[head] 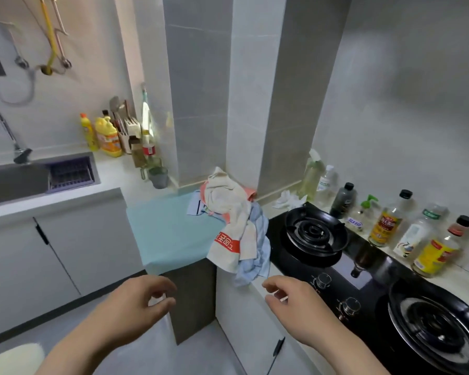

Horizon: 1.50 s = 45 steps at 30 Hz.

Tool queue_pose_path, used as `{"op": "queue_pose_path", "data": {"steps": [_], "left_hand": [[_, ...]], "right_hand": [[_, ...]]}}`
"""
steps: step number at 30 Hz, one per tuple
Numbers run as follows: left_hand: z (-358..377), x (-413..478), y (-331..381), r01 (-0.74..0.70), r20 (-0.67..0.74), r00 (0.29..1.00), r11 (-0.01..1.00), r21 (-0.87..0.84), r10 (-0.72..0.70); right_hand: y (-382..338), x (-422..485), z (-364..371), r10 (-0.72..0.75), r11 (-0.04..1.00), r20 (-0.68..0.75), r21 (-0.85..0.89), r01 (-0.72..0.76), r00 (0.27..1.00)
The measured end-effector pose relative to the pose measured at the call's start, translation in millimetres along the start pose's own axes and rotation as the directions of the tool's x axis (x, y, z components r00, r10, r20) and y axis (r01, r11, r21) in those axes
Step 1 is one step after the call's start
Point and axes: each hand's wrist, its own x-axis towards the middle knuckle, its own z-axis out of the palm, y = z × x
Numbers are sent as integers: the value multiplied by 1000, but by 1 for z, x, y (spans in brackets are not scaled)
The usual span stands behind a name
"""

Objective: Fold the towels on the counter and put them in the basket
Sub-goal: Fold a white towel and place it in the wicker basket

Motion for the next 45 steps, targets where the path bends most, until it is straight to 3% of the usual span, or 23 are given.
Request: {"op": "queue_pose_path", "data": {"steps": [11, 15, 20, 22, 26, 29, 31, 32, 35, 36, 37, 39, 40, 43, 45], "left_hand": [[65, 270, -52, 117, 293, 956, 944, -308, -23], [90, 353, -59, 160, 347, 938, 915, -371, -23], [99, 416, -71, 202, 397, 916, 920, -336, -56], [93, 437, -75, 158, 400, 916, 940, -303, -25], [75, 493, -79, -81, 374, 913, 972, -220, 161], [67, 549, -82, -276, 335, 895, 956, -98, 293], [67, 587, -86, -483, 299, 831, 875, -29, 469], [70, 603, -87, -595, 308, 762, 804, -13, 569], [86, 634, -83, -889, 452, 398, 458, -26, 798], [92, 635, -79, -934, 510, 298, 358, -22, 807], [93, 634, -75, -956, 557, 251, 293, 13, 792], [91, 635, -70, -977, 576, 208, 193, 88, 791], [90, 637, -70, -978, 567, 203, 191, 81, 798], [83, 643, -81, -946, 569, 230, 318, -58, 789], [78, 650, -91, -965, 569, 190, 258, -41, 800]], "right_hand": [[35, 216, 39, 219, 939, 91, 252, -235, 972], [46, 282, 59, 284, 924, 107, 233, -302, 953], [52, 350, 78, 397, 895, 14, 215, -390, 918], [54, 376, 82, 440, 875, -40, 244, -418, 897], [54, 416, 93, 442, 872, -123, 293, -393, 888], [48, 425, 112, 316, 947, -208, 123, -295, 926], [43, 424, 131, 214, 961, -300, -108, -256, 930], [38, 422, 139, 188, 947, -323, -191, -258, 927], [23, 423, 163, 169, 893, -389, -328, -308, 906], [20, 423, 169, 174, 885, -404, -335, -323, 898], [18, 421, 173, 185, 880, -425, -329, -342, 886], [11, 424, 178, 237, 849, -486, -317, -423, 841], [8, 424, 180, 257, 825, -517, -323, -464, 817], [0, 421, 186, 275, 795, -594, -302, -526, 756], [-5, 420, 187, 241, 805, -652, -279, -523, 719]]}}
